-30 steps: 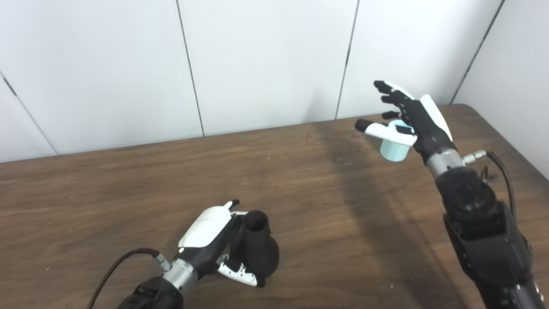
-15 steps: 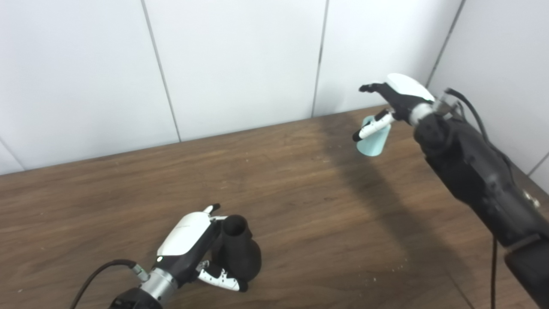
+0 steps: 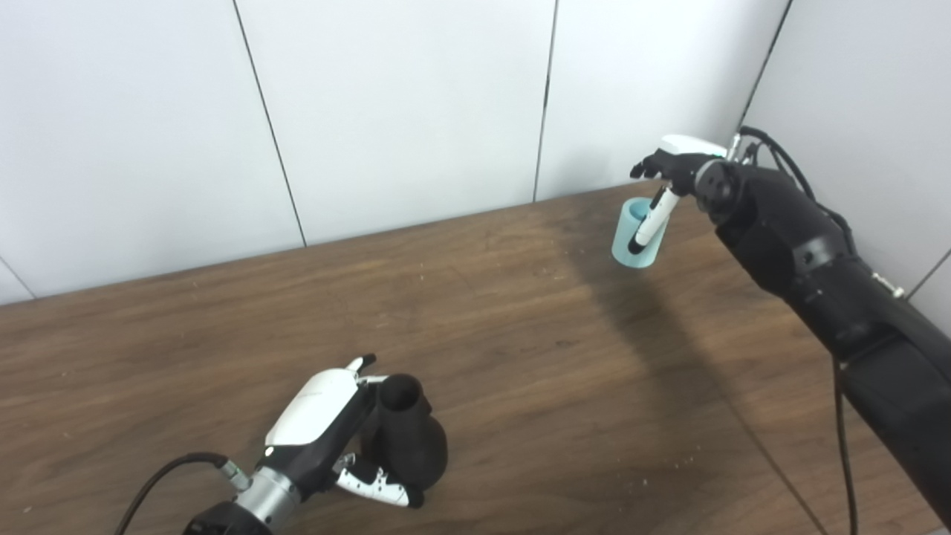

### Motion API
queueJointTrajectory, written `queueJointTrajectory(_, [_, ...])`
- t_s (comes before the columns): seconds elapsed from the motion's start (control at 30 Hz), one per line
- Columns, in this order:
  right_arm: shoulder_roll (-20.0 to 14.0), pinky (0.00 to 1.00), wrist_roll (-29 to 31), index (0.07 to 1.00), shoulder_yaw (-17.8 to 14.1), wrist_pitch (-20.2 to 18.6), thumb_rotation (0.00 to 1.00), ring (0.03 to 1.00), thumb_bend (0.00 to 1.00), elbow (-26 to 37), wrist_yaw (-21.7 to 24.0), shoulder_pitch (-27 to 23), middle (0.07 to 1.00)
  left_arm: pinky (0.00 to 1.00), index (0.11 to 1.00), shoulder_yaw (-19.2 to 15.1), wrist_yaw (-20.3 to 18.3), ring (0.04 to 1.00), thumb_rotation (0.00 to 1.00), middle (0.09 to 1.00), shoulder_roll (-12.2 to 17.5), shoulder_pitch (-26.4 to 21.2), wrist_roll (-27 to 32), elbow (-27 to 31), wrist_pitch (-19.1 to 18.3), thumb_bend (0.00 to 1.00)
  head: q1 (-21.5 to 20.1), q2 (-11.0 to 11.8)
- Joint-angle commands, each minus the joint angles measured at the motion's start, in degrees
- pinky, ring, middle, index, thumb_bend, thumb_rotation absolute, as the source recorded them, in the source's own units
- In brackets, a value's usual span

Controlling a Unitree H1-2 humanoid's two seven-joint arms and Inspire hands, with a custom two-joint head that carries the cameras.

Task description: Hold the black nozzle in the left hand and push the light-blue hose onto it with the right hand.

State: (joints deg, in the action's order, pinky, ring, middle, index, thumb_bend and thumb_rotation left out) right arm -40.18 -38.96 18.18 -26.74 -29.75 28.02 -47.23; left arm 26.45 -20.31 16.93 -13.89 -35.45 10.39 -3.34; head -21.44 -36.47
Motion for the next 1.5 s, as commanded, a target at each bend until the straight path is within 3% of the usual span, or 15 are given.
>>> queueJointTrajectory(0.0, [-0.5, 0.73, -1.3, 0.863, -0.9, -0.2, 0.13, 0.835, 0.94, -0.2, 0.5, -3.5, 0.884, 1.0, 0.499, 0.9, -3.2, 0.693, 0.0, 0.449, 1.8, 1.3, -0.5, -1.8, -0.8, 0.52, 0.0, -0.1])
queueJointTrajectory(0.3, [0.6, 0.75, -1.6, 0.819, 0.1, 0.7, 0.07, 0.783, 0.92, -1.9, -2.2, -2.3, 0.805, 1.0, 0.5, 0.9, -3.3, 0.687, 0.0, 0.447, 2.0, 1.3, -0.4, -1.7, -0.9, 0.52, 0.3, -0.4])
queueJointTrajectory(0.73, [0.9, 0.61, 0.0, 0.746, -0.1, 3.7, 0.0, 0.657, 0.88, -3.1, -5.7, -1.1, 0.706, 1.0, 0.499, 1.5, -3.6, 0.689, 0.0, 0.449, 2.3, 1.6, -1.0, -1.6, -0.9, 0.52, 0.5, -0.8])
queueJointTrajectory(0.87, [0.6, 0.54, -1.0, 0.637, 0.4, 5.4, 0.0, 0.569, 0.82, -1.7, -7.9, 0.1, 0.628, 1.0, 0.498, 1.9, -3.9, 0.689, 0.0, 0.451, 2.6, 1.5, -1.4, -1.2, -1.0, 0.52, 0.5, -0.9])
queueJointTrajectory(0.9, [0.5, 0.51, -1.3, 0.566, 0.6, 5.7, 0.06, 0.544, 0.67, -1.3, -8.4, 0.5, 0.609, 1.0, 0.498, 1.9, -3.9, 0.689, 0.0, 0.451, 2.6, 1.5, -1.5, -1.2, -1.0, 0.52, 0.5, -0.9])
queueJointTrajectory(0.97, [0.4, 0.47, -1.7, 0.53, 0.7, 6.6, 0.01, 0.438, 0.55, -0.8, -9.4, 1.0, 0.533, 1.0, 0.498, 2.1, -3.9, 0.689, 0.0, 0.451, 2.6, 1.3, -1.5, -1.4, -1.0, 0.52, 0.5, -0.9])
queueJointTrajectory(1.17, [0.2, 0.36, -2.5, 0.501, 1.2, 10.1, 0.0, 0.428, 0.5, -1.1, -12.0, 1.9, 0.508, 1.0, 0.498, 2.1, -4.0, 0.69, 0.0, 0.451, 2.6, 1.1, -1.5, -1.4, -1.5, 0.52, 0.7, -1.1])
queueJointTrajectory(1.47, [0.2, 0.35, -3.7, 0.474, 1.9, 13.0, 0.0, 0.442, 0.5, -2.1, -13.4, 1.7, 0.505, 1.0, 0.502, 1.2, -4.2, 0.689, 0.0, 0.439, 2.8, 1.5, -1.4, -0.1, -2.8, 0.52, 1.0, -1.4])
